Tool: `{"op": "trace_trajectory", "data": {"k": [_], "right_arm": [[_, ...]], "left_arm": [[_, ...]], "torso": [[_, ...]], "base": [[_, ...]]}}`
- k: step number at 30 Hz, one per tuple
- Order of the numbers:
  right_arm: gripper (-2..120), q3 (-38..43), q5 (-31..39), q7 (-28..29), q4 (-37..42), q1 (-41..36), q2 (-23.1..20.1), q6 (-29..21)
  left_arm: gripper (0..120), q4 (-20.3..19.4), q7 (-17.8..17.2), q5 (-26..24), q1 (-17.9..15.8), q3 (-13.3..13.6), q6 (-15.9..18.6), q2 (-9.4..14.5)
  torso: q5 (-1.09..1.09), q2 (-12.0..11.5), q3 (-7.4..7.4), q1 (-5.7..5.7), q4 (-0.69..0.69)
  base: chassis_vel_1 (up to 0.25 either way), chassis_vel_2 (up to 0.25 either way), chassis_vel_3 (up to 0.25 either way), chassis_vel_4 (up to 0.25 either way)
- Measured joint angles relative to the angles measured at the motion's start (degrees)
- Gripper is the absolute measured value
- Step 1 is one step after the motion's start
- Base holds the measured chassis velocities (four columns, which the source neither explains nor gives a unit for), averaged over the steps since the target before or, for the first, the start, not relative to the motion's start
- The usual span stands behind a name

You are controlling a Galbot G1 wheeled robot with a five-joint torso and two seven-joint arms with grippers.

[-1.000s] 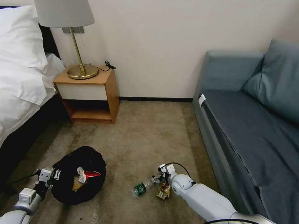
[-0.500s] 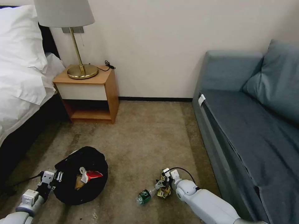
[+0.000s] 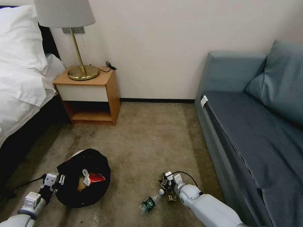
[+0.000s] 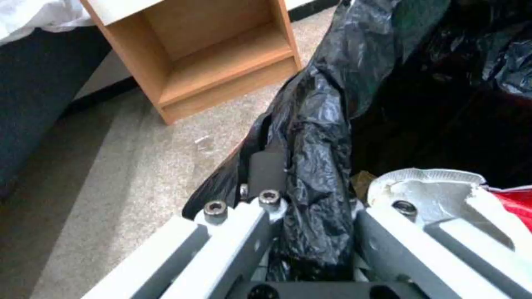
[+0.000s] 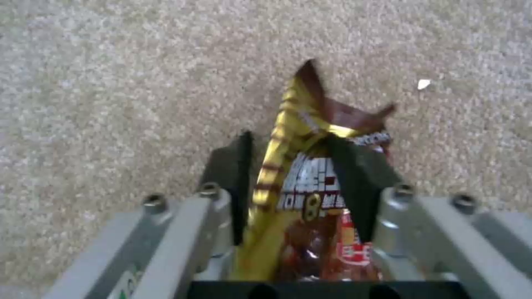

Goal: Pick up the trash bin, then pick up the garbage on the floor and place it into the trash bin.

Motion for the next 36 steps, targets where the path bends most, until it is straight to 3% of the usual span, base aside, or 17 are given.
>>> {"op": "trace_trajectory", "data": {"k": [1, 3, 9, 22, 28, 30, 36], "right_arm": [[34, 0.0, 0.0, 0.0, 0.0, 0.0, 0.0, 0.0], [22, 0.0, 0.0, -0.1, 0.1, -0.1, -0.1, 0.2], [1, 0.1, 0.0, -0.1, 0.4, -0.2, -0.4, 0.6], [0, 1.7, -0.3, -0.1, 5.7, 0.5, -1.9, 0.8], [0, 1.8, 0.9, 1.3, 15.6, 0.9, -5.1, -1.2], [0, 1.6, 3.8, 2.7, 23.3, 2.0, -6.8, -3.6], [0, 0.5, 9.7, 5.0, 31.5, 5.6, -7.0, -6.8]], "left_arm": [[1, 0.0, 0.0, 0.0, 0.0, 0.0, 0.0, 0.0], [1, 0.1, 0.0, 0.1, -0.1, 0.1, 0.0, -0.1], [1, 0.0, 0.1, 0.1, 0.3, -0.1, 0.0, 0.2], [1, -0.8, 0.1, 0.0, 0.7, -0.1, 0.2, 0.4], [1, -1.0, 0.0, 0.1, 0.2, 0.5, 0.4, 0.4], [1, -1.5, -0.1, 0.1, -0.2, 0.9, 0.8, 0.6], [1, -2.1, -0.1, 0.0, -1.0, 2.0, 1.4, 1.0]], "torso": [[0.00, 0.0, 0.00, 0.00, 0.00], [0.01, 0.0, 0.01, 0.00, 0.00], [0.01, 0.0, 0.01, 0.01, 0.00], [0.01, 0.0, 0.01, 0.02, 0.00], [0.01, 0.0, 0.01, 0.02, 0.00], [0.00, 0.0, 0.01, 0.02, -0.01], [-0.02, 0.0, 0.01, 0.02, -0.01]], "base": [[0.000, 0.000, 0.000, 0.000], [0.000, 0.000, 0.000, 0.000], [0.000, 0.000, 0.000, 0.000], [0.000, 0.000, 0.000, 0.000], [0.000, 0.000, 0.000, 0.000], [0.000, 0.000, 0.000, 0.000], [0.000, 0.000, 0.000, 0.000]]}}
